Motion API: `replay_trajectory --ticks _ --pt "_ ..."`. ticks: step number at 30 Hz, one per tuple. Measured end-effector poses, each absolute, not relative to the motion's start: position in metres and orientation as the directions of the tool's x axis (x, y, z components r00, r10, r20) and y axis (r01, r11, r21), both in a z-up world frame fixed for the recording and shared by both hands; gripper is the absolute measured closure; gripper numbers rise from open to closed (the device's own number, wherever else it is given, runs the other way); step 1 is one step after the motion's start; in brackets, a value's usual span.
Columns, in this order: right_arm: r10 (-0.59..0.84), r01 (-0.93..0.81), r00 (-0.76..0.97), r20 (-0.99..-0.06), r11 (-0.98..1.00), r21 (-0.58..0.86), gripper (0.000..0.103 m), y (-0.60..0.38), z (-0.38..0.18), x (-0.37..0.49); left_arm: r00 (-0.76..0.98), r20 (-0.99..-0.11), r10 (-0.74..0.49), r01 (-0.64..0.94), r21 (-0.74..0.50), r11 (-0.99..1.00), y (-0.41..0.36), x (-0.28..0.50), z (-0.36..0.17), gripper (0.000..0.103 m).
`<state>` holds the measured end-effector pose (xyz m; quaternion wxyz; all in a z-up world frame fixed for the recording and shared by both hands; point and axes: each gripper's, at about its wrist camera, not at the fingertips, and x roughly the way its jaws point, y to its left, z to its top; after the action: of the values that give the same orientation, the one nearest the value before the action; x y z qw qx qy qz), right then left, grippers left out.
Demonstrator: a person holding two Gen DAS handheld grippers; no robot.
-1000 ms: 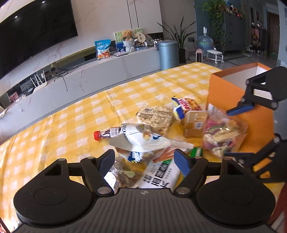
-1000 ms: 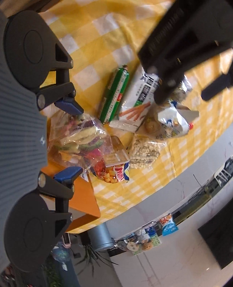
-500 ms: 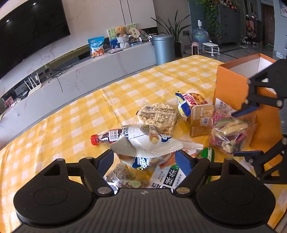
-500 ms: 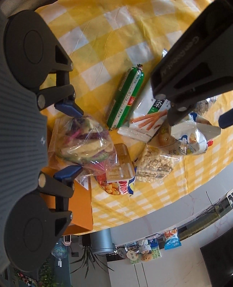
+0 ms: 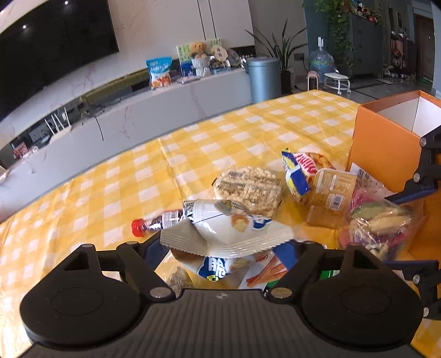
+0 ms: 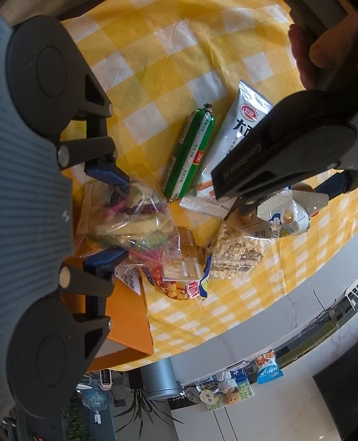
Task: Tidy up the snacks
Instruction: 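Grasp the mixed dried-fruit bag with the right gripper while the left gripper grasps the white pouch drink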
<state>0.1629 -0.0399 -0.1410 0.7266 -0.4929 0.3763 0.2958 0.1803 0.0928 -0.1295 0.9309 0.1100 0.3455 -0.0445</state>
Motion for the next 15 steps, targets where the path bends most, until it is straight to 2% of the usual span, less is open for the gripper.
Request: replay_trajectory --ticks 7,9,11,15 --pt "0.078 -0.796 0.542 -0.837 0.369 -0.48 0.055 -0.043 -0.139 0.163 0.739 -0.674 0.006 0.144 0.168 0.975 0.096 0.177 -0.124 0.039" --pt "0.085 -0.794 0.541 -0.837 0.378 -0.475 0.056 -0.044 -0.137 0.162 0.74 -0.672 0.012 0.141 0.173 0.975 0.095 0.174 -0.121 0.044" --pt "0.092 -0.792 0.54 -0.837 0.391 -0.469 0.057 -0.046 -0.133 0.161 0.746 -0.666 0.017 0.131 0.171 0.977 0.096 0.17 -0.117 0.055" --pt "0.116 -0.776 0.565 -0.817 0.411 -0.478 0.057 -0.051 -0.121 0.152 0.763 -0.647 0.01 0.101 0.134 0.986 0.099 0.158 -0.104 0.058"
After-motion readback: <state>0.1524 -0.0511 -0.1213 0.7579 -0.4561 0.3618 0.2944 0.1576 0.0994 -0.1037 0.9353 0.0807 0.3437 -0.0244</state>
